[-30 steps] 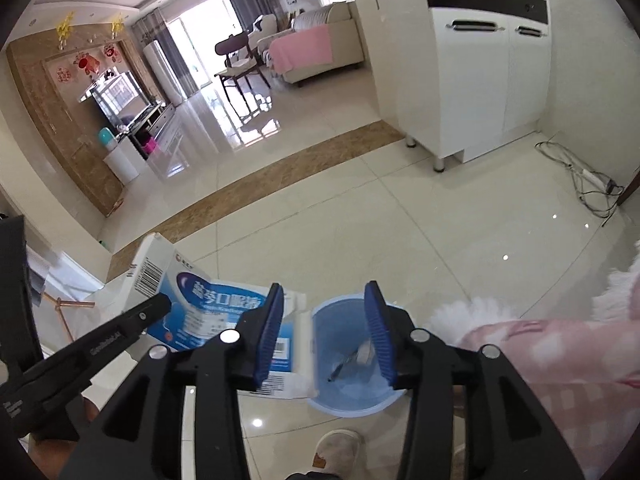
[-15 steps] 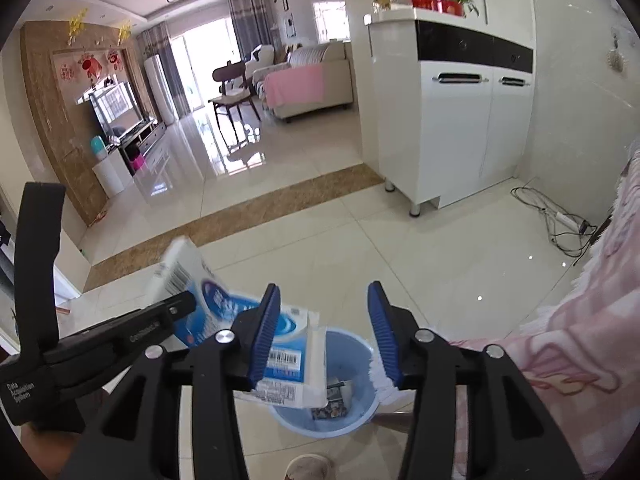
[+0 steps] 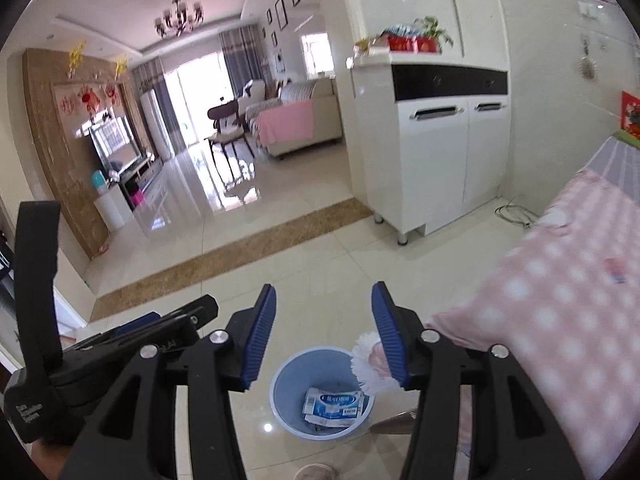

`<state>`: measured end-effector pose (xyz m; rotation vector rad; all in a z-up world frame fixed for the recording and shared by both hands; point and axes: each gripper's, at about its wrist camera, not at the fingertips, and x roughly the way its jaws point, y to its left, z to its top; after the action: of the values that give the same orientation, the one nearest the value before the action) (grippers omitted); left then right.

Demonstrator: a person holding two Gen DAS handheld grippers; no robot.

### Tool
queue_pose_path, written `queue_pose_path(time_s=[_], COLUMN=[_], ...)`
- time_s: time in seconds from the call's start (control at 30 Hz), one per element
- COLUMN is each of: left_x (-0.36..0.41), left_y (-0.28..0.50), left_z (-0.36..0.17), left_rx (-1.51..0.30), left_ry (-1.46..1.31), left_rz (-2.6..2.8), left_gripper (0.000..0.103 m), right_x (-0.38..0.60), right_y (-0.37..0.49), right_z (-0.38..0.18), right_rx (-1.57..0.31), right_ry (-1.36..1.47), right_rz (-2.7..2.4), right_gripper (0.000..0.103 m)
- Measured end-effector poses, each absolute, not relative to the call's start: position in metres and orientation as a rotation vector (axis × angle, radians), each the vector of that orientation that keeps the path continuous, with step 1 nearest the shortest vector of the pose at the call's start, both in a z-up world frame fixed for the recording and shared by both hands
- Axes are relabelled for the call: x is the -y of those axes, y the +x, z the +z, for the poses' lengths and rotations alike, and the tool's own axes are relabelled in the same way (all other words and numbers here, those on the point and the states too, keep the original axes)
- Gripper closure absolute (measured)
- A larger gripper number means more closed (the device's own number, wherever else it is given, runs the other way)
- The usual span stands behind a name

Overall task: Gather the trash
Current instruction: 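Carry the medicine box over the blue bin and open the left tool, then return the left tool to the table and grasp the dark snack bag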

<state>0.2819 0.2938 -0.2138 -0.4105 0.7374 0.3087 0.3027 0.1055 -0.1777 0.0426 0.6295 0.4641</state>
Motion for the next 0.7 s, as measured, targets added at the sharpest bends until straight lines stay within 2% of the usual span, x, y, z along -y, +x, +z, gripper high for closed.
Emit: queue_pose_path(time_s=[0.33,0.7], left_x=[-0.213,-0.094], left_y=[0.235,0.204], left_z=[-0.143,-0.107], left_rx=[-0.609,-0.566], left_ry=[-0.286,-0.154], left_rz=[0.213,-0.002], left_gripper=[0.027,0.027], right_x=[-0.014,0.113], right_y=[0.223,0.148], right_z=[-0.118,-0.104], right_rx=[-0.505,-0.44], right_ry=[0.107,0.194], right_rz=[0.349,0.145], right_gripper=[0.049,0.048])
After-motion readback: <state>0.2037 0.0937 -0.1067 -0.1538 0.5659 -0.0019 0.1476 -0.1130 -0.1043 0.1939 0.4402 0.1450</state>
